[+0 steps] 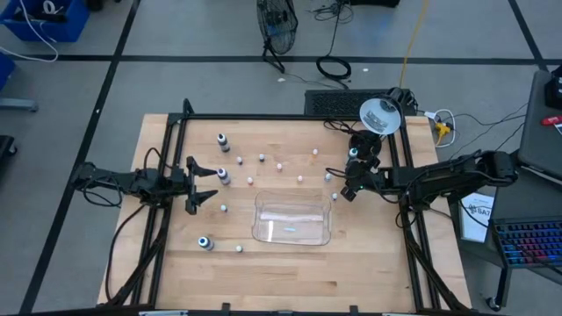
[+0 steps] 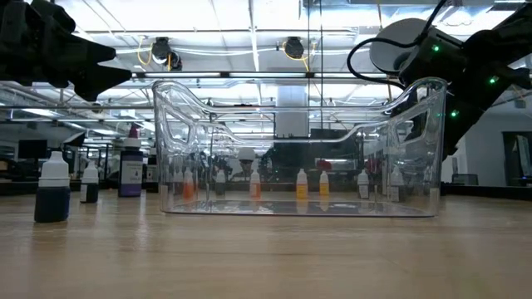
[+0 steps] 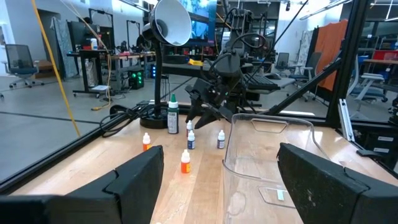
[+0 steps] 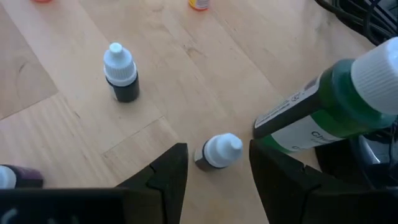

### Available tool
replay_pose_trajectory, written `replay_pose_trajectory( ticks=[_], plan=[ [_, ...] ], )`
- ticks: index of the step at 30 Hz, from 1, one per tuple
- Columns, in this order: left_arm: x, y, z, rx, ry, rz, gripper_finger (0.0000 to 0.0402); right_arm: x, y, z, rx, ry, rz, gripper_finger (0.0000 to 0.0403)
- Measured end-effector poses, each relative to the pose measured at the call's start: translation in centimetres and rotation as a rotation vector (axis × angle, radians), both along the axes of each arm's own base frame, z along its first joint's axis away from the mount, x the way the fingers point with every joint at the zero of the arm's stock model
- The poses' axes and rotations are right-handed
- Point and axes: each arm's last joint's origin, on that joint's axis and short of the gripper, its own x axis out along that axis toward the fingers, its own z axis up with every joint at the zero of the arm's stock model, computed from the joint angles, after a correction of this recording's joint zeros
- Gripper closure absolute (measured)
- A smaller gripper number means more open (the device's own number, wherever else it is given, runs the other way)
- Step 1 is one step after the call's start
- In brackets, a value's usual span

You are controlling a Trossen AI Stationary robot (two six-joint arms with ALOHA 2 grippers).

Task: Pick & Place food coloring
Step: Put the small red food coloring bottle into the bin

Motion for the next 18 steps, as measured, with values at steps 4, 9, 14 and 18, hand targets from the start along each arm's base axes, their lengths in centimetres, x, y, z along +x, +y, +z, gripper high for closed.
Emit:
replay_pose_trajectory(
  ticks=[4, 9, 14, 18],
  plan=[
    [0.0, 0.0, 0.0, 0.0, 0.0, 0.0, 0.0091, 0.0, 0.0, 0.0, 0.0, 0.0, 0.0, 0.0243],
    [0.0, 0.0, 0.0, 0.0, 0.0, 0.0, 0.0092, 0.0, 0.0, 0.0, 0.0, -0.001, 0.0, 0.0243],
    [0.0, 0.0, 0.0, 0.0, 0.0, 0.0, 0.0091, 0.06, -0.01, 0.04, 0.003, -0.012, -0.006, 0.0251],
    [0.0, 0.0, 0.0, 0.0, 0.0, 0.0, 0.0092, 0.22, -0.02, 0.16, 0.0, -0.033, -0.006, 0.0267]
  ],
)
